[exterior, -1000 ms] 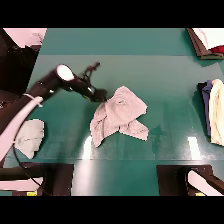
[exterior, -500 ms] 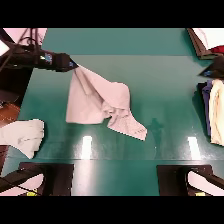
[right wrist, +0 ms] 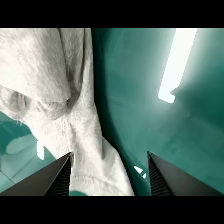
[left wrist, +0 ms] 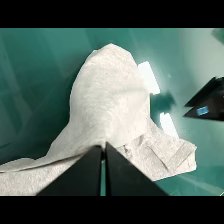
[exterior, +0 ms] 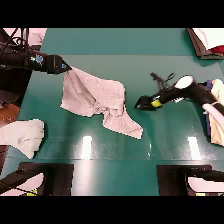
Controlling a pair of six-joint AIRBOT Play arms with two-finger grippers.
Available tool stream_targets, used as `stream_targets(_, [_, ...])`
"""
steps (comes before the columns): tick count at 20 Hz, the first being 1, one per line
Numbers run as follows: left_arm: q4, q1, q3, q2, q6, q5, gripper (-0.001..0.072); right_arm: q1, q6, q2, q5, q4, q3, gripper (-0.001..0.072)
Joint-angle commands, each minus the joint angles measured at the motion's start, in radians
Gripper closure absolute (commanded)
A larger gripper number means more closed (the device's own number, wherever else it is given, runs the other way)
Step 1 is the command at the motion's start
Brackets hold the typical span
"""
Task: Fold the shirts.
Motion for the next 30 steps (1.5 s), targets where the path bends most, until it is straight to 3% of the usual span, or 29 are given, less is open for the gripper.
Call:
stream_targets(1, [0.002,0.002,0.001,0.001,0.001,-0.008,0.0684,0.113,-0.016,-0.081,-0.081,0.019,-0.027,0.0193])
stream_targets(3, [0.003,0.002,0.001,0.001,0.001,-0.009,0.0683,0.134,-0.016,-0.086,-0.084,0.018,-0.028,0.0229])
stream_targets(6, [0.003,0.002,0.001,0.001,0.001,-0.008,0.0684,0.136,-0.016,-0.085,-0.092,0.037,-0.027,0.0412])
stream_targets(8, [0.002,0.002,0.001,0.001,0.000,-0.010,0.0683,0.136,-0.016,-0.085,-0.104,0.047,-0.027,0.0430])
stream_targets(9, [0.002,0.002,0.001,0.001,0.000,-0.013,0.0684,0.136,-0.016,-0.085,-0.104,0.047,-0.027,0.0487])
stream_targets(10, [0.002,0.002,0.001,0.001,0.001,-0.019,0.0683,0.136,-0.016,-0.085,-0.103,0.046,-0.027,0.0705])
stream_targets(13, [0.005,0.002,0.005,0.005,0.000,-0.022,0.0684,0.121,-0.015,-0.045,-0.108,0.005,-0.026,0.0700])
stream_targets(19, [-0.003,0.097,0.333,0.016,-0.011,-0.060,0.0684,-0.167,0.117,0.286,0.010,-0.343,0.178,0.0700])
stream_targets(22, [-0.011,0.102,0.528,0.016,-0.029,-0.056,0.0684,-0.340,0.118,0.415,0.032,-0.356,0.347,0.0700])
stream_targets(25, [-0.123,0.102,0.665,0.018,-0.030,-0.048,0.0684,-0.462,0.118,0.521,0.027,-0.356,0.484,0.0700])
stream_targets(30, [-0.320,0.102,0.668,0.098,-0.027,-0.013,0.0684,-0.575,0.116,0.652,0.028,-0.357,0.639,0.0700])
